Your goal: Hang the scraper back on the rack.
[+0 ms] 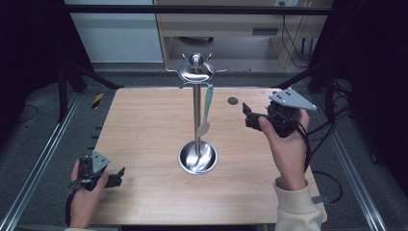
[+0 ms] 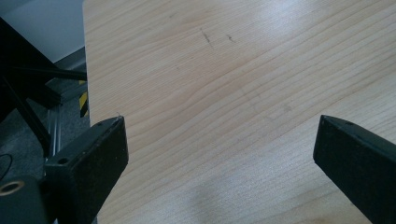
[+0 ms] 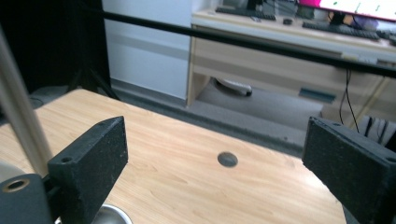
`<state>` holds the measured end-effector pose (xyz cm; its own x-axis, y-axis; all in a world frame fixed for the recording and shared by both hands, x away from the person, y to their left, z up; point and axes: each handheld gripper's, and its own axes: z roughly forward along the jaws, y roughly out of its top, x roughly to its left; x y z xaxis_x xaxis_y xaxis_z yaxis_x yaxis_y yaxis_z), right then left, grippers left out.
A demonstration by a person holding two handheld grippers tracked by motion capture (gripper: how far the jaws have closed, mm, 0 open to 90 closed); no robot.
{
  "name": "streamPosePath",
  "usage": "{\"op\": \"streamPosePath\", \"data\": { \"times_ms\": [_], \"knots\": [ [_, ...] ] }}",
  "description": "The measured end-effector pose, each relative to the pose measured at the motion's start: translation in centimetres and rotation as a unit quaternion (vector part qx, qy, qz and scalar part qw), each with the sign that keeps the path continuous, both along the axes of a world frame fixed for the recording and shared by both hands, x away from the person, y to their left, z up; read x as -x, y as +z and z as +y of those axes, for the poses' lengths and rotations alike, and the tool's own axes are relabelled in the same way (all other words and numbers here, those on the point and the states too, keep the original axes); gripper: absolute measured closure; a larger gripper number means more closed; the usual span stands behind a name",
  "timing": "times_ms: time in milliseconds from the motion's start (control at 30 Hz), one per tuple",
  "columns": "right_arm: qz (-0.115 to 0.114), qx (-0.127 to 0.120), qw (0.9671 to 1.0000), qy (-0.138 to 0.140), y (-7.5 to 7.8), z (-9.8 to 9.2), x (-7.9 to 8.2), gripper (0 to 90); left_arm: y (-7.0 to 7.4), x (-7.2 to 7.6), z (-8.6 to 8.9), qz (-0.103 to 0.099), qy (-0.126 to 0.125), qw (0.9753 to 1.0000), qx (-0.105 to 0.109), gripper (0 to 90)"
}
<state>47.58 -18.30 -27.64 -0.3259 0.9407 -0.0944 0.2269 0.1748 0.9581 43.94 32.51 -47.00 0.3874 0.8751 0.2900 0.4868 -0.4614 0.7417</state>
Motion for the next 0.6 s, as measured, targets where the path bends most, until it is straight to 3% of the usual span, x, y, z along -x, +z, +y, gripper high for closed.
{"op": "streamPosePath", "data": {
  "times_ms": [233, 367, 600],
  "knots": [
    [0.026, 0.013, 0.9992, -0.027, -2.3, -1.0, -1.3, 10.6, 0.0, 0.0, 0.1, 0.000, 0.001, 1.0000, 0.003, 2.9],
    [0.025, 0.011, 0.9982, -0.053, -3.5, -1.5, -1.4, 10.5, 0.1, 0.0, 0.1, -0.002, 0.001, 1.0000, 0.006, 2.9],
    [0.042, 0.014, 0.9972, -0.060, -5.6, -2.0, -1.6, 10.7, 0.1, 0.1, 0.1, -0.002, 0.001, 1.0000, 0.006, 2.8]
  ]
}}
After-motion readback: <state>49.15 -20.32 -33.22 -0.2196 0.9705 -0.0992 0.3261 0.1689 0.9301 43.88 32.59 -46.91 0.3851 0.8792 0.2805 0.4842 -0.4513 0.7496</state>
